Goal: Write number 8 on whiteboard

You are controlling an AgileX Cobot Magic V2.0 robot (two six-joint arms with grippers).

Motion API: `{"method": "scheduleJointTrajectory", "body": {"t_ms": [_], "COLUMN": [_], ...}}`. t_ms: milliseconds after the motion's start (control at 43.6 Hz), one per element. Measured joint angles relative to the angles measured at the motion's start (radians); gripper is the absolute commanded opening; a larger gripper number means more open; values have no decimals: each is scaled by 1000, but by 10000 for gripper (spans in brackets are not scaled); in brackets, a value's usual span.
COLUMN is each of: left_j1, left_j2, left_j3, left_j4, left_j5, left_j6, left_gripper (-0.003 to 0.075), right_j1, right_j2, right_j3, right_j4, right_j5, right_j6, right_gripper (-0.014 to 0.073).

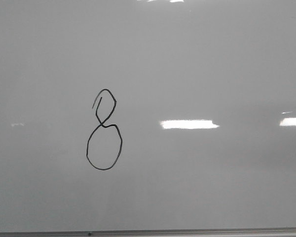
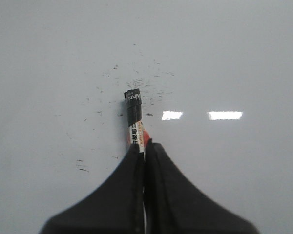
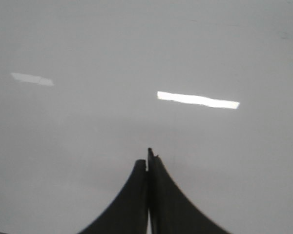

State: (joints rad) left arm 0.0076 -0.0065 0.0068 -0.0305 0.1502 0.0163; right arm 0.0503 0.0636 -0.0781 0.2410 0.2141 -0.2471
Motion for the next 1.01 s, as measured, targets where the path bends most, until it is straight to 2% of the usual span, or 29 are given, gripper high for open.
{"method": "scheduleJointTrajectory", "body": {"t_ms": [92,206,1009], "left_j1": [0,0,0], "left_j2": [0,0,0], "left_j3": [0,0,0], "left_j4": [0,0,0], "left_j5": [0,0,-1], "left_j6": [0,-2,-2], "left_gripper": [-21,-21,-20], "right_j1": [-40,-82,-94], "right_j2": [-42,-68,-74], "right_j3": [38,82,105], "right_j4": [-70,-94,-99], "right_j5": [-1,-4,-6], "right_j6": [93,127,136], "right_gripper": [-68,-68,-68]}}
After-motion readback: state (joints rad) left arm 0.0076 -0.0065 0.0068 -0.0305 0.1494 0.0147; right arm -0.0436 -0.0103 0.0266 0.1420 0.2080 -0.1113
